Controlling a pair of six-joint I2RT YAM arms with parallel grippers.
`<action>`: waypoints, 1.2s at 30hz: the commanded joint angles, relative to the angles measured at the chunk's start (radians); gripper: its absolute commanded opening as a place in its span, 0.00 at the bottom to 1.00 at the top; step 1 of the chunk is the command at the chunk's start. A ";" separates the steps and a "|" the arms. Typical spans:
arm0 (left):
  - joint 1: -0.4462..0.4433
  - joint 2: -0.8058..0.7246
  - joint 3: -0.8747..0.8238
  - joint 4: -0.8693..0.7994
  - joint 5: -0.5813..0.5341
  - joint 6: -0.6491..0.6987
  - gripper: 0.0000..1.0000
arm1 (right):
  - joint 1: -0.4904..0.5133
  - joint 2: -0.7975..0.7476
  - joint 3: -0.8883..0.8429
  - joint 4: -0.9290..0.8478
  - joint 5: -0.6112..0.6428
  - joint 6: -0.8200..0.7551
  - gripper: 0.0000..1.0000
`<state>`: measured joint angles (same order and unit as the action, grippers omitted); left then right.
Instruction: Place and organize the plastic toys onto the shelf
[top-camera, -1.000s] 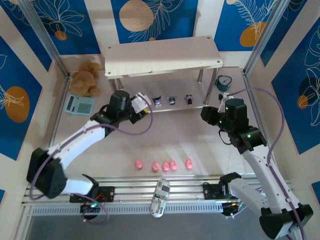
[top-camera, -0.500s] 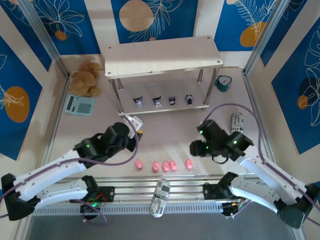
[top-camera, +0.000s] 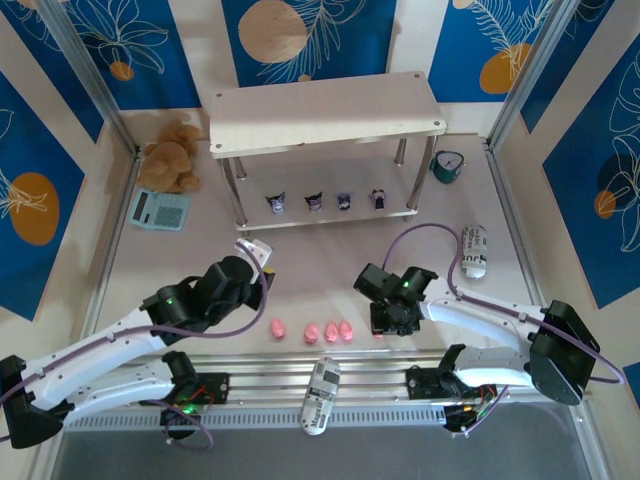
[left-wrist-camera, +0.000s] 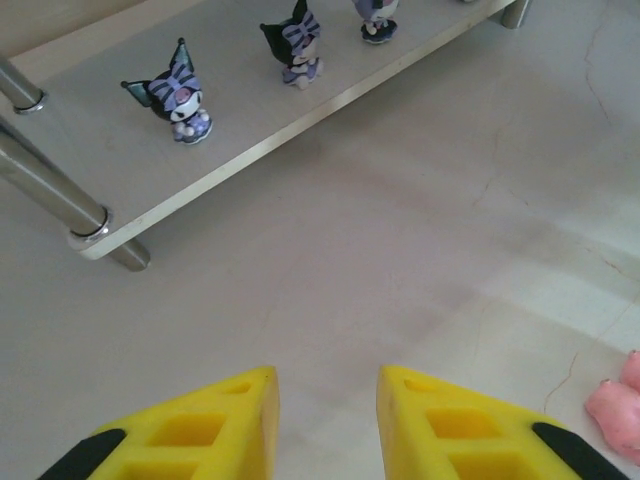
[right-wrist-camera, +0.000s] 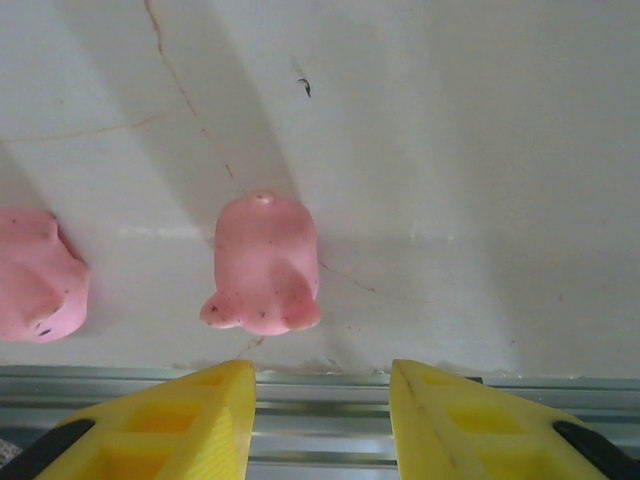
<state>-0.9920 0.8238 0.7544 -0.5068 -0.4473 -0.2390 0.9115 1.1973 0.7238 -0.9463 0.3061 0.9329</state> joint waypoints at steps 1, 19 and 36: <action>-0.008 -0.052 -0.025 -0.041 -0.042 -0.022 0.34 | -0.004 0.023 -0.018 0.049 -0.032 0.030 0.41; -0.007 -0.095 -0.035 -0.058 -0.080 0.009 0.35 | -0.052 0.125 -0.047 0.139 -0.103 -0.016 0.36; -0.006 -0.118 -0.054 -0.068 -0.092 0.018 0.36 | -0.126 0.042 -0.046 0.129 -0.132 -0.073 0.00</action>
<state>-0.9916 0.7181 0.7067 -0.5629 -0.5140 -0.2333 0.7918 1.2758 0.6701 -0.7670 0.1520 0.8768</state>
